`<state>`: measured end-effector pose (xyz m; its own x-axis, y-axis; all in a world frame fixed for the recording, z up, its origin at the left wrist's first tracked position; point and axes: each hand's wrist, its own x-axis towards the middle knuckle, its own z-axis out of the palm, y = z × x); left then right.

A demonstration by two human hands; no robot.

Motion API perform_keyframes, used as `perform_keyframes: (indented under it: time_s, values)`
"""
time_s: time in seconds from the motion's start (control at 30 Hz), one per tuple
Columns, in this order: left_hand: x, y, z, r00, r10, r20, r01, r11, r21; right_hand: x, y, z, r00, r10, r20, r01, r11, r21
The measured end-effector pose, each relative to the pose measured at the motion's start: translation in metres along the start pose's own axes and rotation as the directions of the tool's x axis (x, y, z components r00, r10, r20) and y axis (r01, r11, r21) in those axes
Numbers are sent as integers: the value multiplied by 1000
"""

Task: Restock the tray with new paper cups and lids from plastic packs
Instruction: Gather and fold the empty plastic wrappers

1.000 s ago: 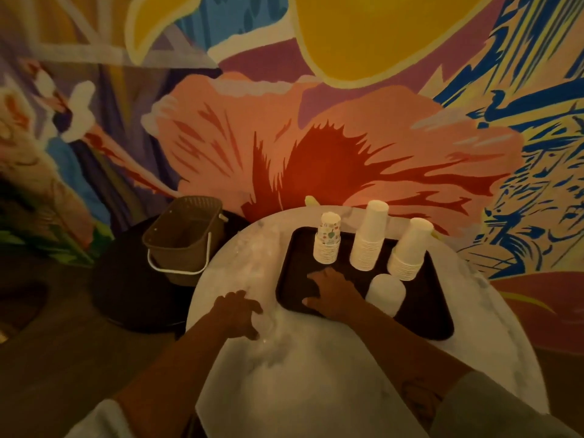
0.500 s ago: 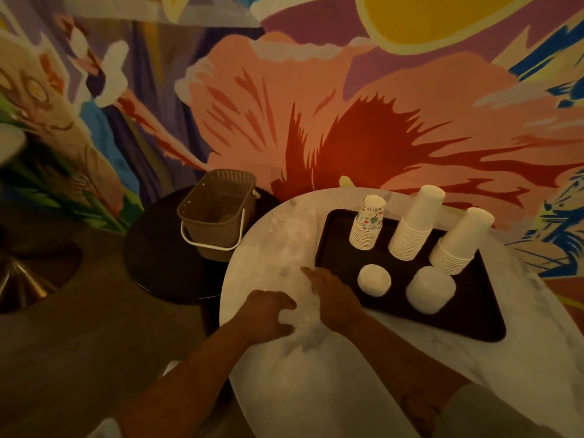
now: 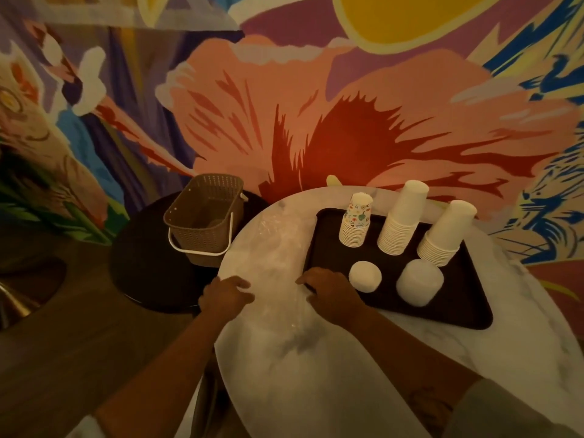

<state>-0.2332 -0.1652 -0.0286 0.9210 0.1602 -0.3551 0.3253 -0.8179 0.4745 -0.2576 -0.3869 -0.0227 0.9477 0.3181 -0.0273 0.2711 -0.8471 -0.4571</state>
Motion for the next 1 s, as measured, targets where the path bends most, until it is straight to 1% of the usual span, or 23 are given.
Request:
perform_keyframes:
  time_s: [0.03, 0.07, 0.1, 0.17, 0.2, 0.23, 0.27, 0.3, 0.33, 0.37, 0.43, 0.47, 0.53, 0.6, 0.67, 0.7, 0.77, 0.8, 0.87, 0.9, 0.93, 0.97, 1.0]
  values:
    - [2, -6, 5, 995, -23, 99, 24, 1000, -10, -3, 1, 3, 999, 21, 33, -20, 1000, -12]
    - [1, -8, 9, 988, -22, 153, 26, 999, -24, -6, 1, 7, 997, 38, 60, -37, 999, -27]
    - [1, -9, 11, 988, -9, 152, 12, 1000, -17, -9, 0, 9, 995, 55, 82, -52, 998, -33]
    - [-2, -5, 12, 998, 12, 63, -8, 999, -53, -13, -2, 12, 990, 84, 113, -81, 996, -31]
    - [-6, 0, 10, 1000, 21, 14, -19, 990, -136, -14, -1, 14, 988, 92, 123, -87, 995, -46]
    - [-10, 6, 6, 999, 34, -24, -39, 961, -273, -13, -1, 16, 990, 87, 109, -78, 994, -83]
    - [-15, 13, 3, 999, 22, -35, -35, 890, -455, -12, 1, 17, 994, 78, 78, -68, 990, -120]
    - [-19, 19, 0, 1000, -3, 13, 11, 778, -628, -11, 2, 18, 997, 66, 37, -60, 988, -144]
    - [-22, 26, -3, 993, -7, 114, 91, 650, -755, -10, 3, 17, 999, 47, 1, -47, 987, -155]
    - [-26, 31, -6, 975, 15, 221, 181, 519, -835, -8, 1, 14, 999, 17, -35, -22, 989, -144]
    - [-33, 36, -9, 926, 76, 370, 333, 297, -895, -6, -3, 8, 994, -60, -90, 49, 991, -122]
    - [-34, 34, -8, 905, 107, 411, 382, 221, -898, -6, -5, 5, 987, -115, -112, 99, 985, -144]
    - [-35, 26, -5, 876, 142, 460, 448, 108, -887, -4, -8, 4, 965, -229, -126, 205, 962, -180]
    - [-31, 12, 6, 837, 130, 531, 530, 43, -847, -6, -13, 5, 949, -293, -117, 284, 955, -86]
    - [-28, 1, 19, 771, 124, 625, 628, 20, -778, -12, -23, 2, 952, -299, -71, 302, 953, 37]
    - [-27, -2, 24, 738, 150, 657, 663, 17, -748, -17, -29, 0, 956, -295, -3, 294, 953, 77]
    - [-25, -1, 30, 697, 213, 685, 697, 24, -717, -30, -38, 0, 949, -219, 227, 179, 967, 184]
    - [-26, 3, 29, 672, 228, 704, 712, 61, -699, -38, -41, 0, 947, -160, 277, 80, 957, 279]
    - [-31, 21, 28, 617, 226, 753, 726, 204, -656, -53, -40, -7, 943, -46, 330, -87, 921, 379]
    - [-36, 29, 30, 607, 199, 770, 700, 324, -636, -59, -35, -9, 933, 0, 361, -146, 915, 377]
    - [-41, 39, 32, 620, 177, 764, 650, 430, -627, -67, -30, -15, 920, 46, 388, -210, 897, 390]
    - [-44, 45, 40, 685, 115, 720, 590, 492, -640, -73, -24, -20, 912, 97, 399, -262, 886, 383]
    - [-47, 51, 48, 722, 72, 688, 567, 509, -648, -82, -18, -24, 906, 161, 391, -321, 864, 388]
